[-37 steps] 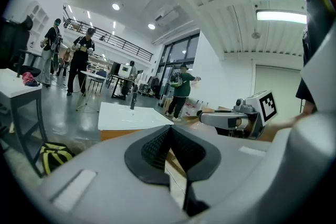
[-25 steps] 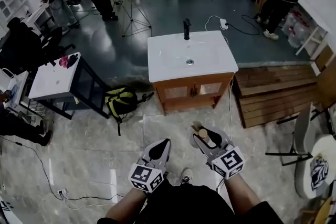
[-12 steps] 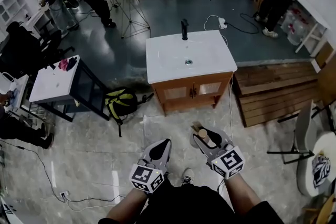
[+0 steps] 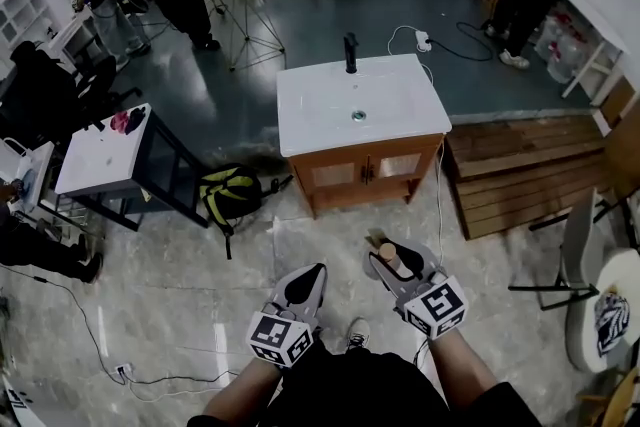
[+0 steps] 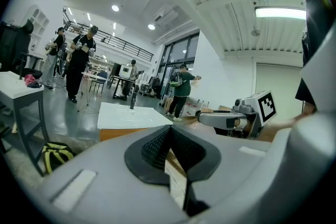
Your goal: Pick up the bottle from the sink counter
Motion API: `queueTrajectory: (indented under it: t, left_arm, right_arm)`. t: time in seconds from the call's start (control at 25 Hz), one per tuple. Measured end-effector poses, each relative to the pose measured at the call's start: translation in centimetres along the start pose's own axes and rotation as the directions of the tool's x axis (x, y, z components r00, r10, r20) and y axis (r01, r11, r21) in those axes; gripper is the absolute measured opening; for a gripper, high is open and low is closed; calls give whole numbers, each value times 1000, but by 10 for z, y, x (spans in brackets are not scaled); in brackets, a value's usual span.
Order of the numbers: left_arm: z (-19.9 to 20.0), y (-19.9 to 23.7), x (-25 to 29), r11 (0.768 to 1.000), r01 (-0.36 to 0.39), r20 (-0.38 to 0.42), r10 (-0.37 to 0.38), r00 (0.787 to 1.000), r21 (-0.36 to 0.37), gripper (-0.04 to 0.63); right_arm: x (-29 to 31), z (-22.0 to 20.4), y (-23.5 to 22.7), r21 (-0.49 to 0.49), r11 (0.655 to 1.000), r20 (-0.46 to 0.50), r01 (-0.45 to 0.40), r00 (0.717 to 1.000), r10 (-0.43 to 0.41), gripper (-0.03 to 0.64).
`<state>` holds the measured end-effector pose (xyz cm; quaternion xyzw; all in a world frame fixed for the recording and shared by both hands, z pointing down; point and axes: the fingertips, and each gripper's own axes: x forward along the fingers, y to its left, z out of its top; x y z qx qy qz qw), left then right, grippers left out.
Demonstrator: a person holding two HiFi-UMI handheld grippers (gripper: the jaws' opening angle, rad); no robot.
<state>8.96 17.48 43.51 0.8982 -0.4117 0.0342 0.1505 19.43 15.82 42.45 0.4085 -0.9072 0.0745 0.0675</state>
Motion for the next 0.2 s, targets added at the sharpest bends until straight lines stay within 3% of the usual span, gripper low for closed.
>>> queueTrajectory:
  t: [0.2]
  left_arm:
    - [1,3,-2,1000,-3,1,3,1000,-1,3]
  right_arm:
    - [4,2,1,-1,1000,-8,-4,1000,4,141]
